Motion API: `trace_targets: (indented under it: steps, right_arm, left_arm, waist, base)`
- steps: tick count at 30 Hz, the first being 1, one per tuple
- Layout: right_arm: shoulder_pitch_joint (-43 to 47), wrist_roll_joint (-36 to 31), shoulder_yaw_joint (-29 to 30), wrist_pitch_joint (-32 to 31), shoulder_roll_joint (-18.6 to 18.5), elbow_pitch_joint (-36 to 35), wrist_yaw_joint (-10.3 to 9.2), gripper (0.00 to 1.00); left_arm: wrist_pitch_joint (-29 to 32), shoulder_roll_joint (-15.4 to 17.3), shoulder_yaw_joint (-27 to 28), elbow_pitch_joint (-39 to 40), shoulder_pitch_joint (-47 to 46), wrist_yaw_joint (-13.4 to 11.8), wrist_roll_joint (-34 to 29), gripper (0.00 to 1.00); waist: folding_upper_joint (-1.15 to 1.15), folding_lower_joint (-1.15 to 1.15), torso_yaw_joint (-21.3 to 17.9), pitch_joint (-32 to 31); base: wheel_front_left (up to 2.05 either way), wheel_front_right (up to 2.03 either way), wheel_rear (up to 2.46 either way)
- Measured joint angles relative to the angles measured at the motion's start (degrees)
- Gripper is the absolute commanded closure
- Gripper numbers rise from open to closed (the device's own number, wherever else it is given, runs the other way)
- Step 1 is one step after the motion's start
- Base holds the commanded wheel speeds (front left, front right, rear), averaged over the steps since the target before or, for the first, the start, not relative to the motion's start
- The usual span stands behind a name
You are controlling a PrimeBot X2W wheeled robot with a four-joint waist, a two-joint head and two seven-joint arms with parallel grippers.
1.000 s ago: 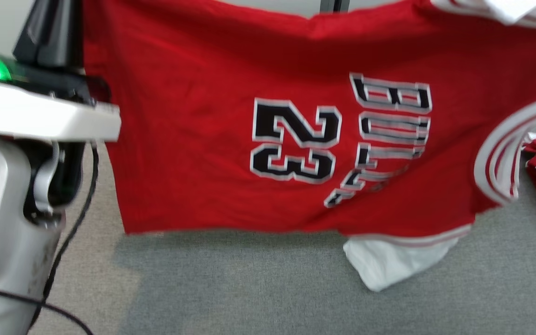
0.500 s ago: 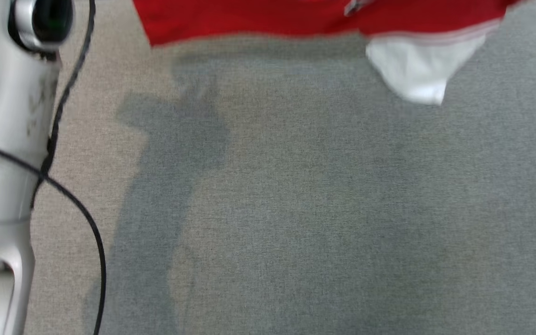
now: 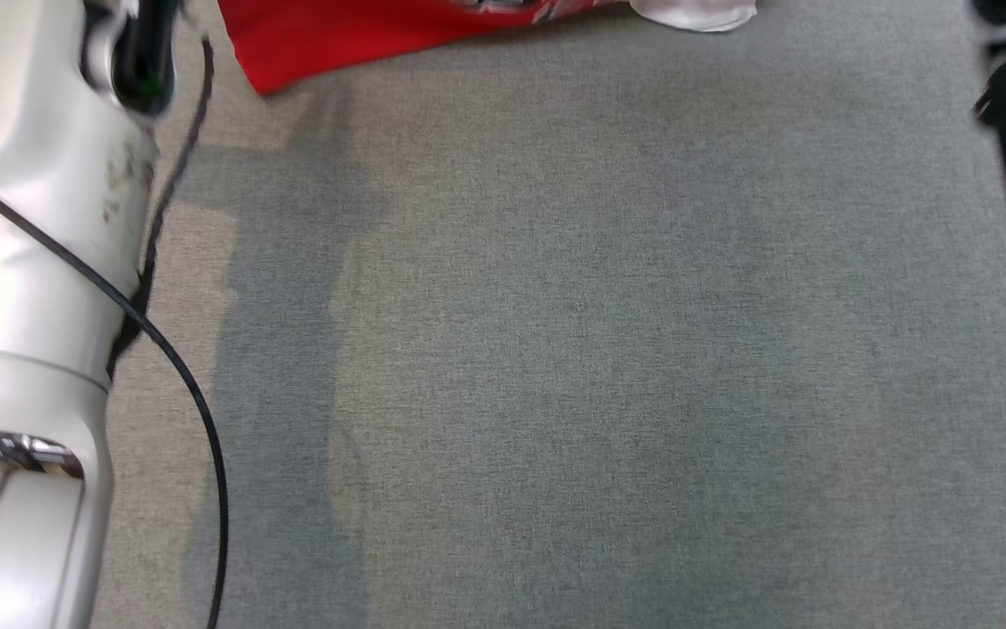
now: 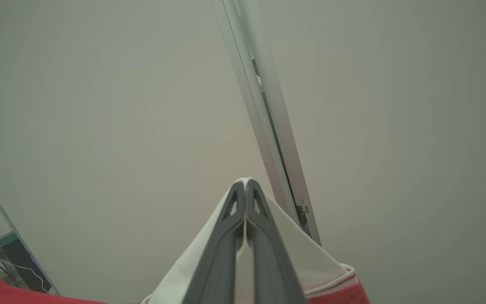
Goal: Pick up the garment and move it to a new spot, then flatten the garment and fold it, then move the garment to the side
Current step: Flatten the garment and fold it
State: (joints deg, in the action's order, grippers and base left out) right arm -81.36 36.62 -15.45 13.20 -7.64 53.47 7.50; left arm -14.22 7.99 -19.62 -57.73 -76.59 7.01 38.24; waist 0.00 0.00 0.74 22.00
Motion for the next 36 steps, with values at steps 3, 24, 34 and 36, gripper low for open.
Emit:
trace_targets:
  steps: [3,24,34,36]
  right_arm:
    - [3.1,1.3,-2.3,0.8,0.6,2.4,0.00,1.00]
    - [57.4,11.6,-1.6,1.8,-3.2,-22.2,0.00,1.00]
    - [80.7,11.0,0.0,1.8,-1.2,-38.5,0.00,1.00]
    - [84.2,10.5,0.3,1.8,-1.1,-40.9,-0.01,1.00]
  left_arm:
    - [0.0,-0.5,-0.1,-4.7,2.7,0.1,1.8,1.00]
    - [-0.8,-1.7,4.6,19.7,44.5,0.4,3.3,1.00]
    - [-0.9,-0.8,10.6,39.5,65.7,0.4,-3.0,1.00]
    - [-0.9,-0.2,11.6,41.6,69.8,0.4,-4.3,1.00]
  waist:
    - [0.00,0.00,-0.3,0.6]
    - [0.00,0.00,-0.8,-6.5]
    - [0.00,0.00,-1.9,-13.2]
    - [0.00,0.00,-2.2,-14.3]
  base:
    - [0.00,0.00,0.00]
    - [0.00,0.00,0.00]
    - [0.00,0.00,0.00]
    - [0.00,0.00,0.00]
